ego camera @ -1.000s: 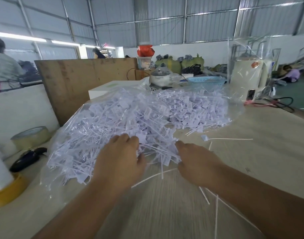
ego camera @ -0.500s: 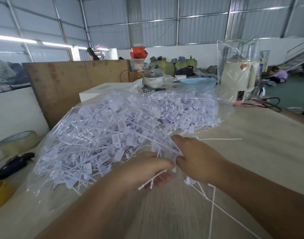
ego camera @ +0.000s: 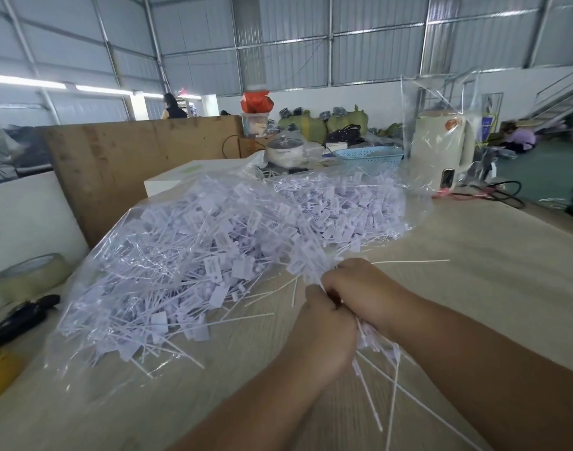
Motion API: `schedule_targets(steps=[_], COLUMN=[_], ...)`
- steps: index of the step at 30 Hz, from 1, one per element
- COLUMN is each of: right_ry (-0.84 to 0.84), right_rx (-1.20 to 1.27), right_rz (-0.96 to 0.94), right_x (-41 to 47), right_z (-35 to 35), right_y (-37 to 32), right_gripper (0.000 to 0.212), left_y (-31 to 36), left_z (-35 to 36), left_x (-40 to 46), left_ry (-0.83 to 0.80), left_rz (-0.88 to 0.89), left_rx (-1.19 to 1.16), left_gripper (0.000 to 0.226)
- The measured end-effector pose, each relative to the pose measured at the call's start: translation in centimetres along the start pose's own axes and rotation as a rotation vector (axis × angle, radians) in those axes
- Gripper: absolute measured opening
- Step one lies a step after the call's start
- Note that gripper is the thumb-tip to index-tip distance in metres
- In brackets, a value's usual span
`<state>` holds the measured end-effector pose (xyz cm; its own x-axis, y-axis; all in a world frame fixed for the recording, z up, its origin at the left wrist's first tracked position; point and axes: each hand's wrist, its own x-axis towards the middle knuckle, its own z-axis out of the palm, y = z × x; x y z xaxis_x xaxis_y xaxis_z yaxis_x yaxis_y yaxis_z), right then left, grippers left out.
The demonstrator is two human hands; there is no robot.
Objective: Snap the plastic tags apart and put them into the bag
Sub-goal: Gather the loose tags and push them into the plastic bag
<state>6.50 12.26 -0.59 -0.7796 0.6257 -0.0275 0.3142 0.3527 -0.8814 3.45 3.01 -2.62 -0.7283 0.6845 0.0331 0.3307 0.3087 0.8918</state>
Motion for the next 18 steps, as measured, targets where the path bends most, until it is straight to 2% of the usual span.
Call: schedule_targets(steps=[4, 6, 7, 9, 11, 14, 15, 17, 18], right_ry=[-0.096, -0.173, -0.154, -0.199, -0.177, -0.135, -0.12, -0.082, -0.079], right_rx=[0.238, 0.397, 0.422, 0.317, 0.205, 0.081, 0.047, -0.022, -0.046], right_rz=[0.14, 0.124, 0.142, 0.11, 0.107, 0.086, 0.068, 0.022, 0.015], right_x=[-0.1, 0.5, 0.3, -0.3, -0.7, -0.5, -0.5, -0.2, -0.2], right_z=[0.0, 0.1, 0.0, -0.1, -1.1, -2.5, -3.0, -3.7, -4.0], right_y=[-1.1, -1.1, -1.4, -1.6, -1.1, 0.2, 0.2, 0.0, 0.2], right_gripper=[0.04, 0.042, 0.04, 0.024, 0.023, 0.022, 0.016, 0.006, 0.01], left_y=[0.4, 0.7, 0.8, 1.1, 1.5, 1.4, 1.4, 1.0, 0.9], left_z=[0.1, 0.1, 0.2, 0.5, 0.2, -1.0, -1.7, -2.9, -3.5], left_x=[0.2, 0.2, 0.1, 0.0, -0.3, -0.6, -0.7, -0.8, -0.7], left_ry=[-0.001, -0.016, -0.031, -0.061, -0.144, -0.417, -0.5, -0.569, -0.554], left_rz=[0.009, 0.028, 0.054, 0.107, 0.132, 0.105, 0.06, 0.007, 0.007], left_rx=[0.074, 0.131, 0.169, 0.229, 0.26, 0.004, -0.071, -0.134, -0.137], left_gripper=[0.013, 0.014, 0.019, 0.032, 0.033, 0.026, 0.031, 0.042, 0.041])
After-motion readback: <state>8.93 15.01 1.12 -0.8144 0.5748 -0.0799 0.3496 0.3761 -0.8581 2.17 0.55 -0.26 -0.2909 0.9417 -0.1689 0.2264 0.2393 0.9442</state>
